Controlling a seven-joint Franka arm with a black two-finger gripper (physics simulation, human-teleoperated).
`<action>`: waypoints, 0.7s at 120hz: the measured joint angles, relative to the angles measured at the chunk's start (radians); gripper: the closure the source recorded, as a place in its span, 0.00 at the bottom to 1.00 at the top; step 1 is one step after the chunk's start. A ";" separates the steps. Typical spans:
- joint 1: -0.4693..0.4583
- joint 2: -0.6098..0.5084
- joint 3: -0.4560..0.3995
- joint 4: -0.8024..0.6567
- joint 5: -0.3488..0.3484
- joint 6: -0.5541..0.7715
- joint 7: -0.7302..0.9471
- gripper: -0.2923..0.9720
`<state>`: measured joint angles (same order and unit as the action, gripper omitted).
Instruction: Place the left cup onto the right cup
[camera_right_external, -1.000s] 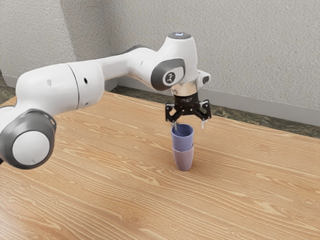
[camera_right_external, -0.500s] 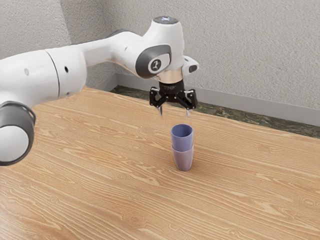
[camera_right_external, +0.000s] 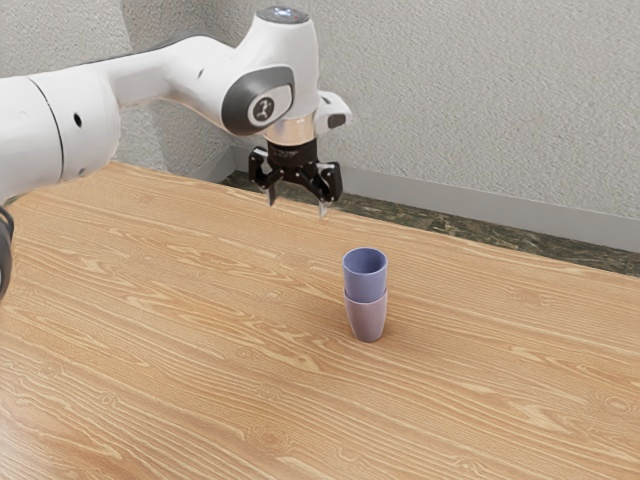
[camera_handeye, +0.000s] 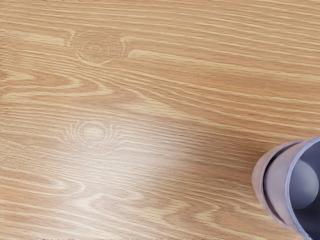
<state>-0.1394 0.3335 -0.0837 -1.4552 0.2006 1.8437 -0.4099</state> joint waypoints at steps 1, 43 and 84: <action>0.000 -0.002 0.001 -0.002 0.000 0.000 0.004 0.23; 0.003 -0.101 0.064 -0.109 -0.005 0.007 0.141 0.23; 0.009 -0.209 0.065 -0.215 -0.007 0.009 0.211 0.23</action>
<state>-0.1301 0.1249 -0.0184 -1.6706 0.1940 1.8529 -0.1992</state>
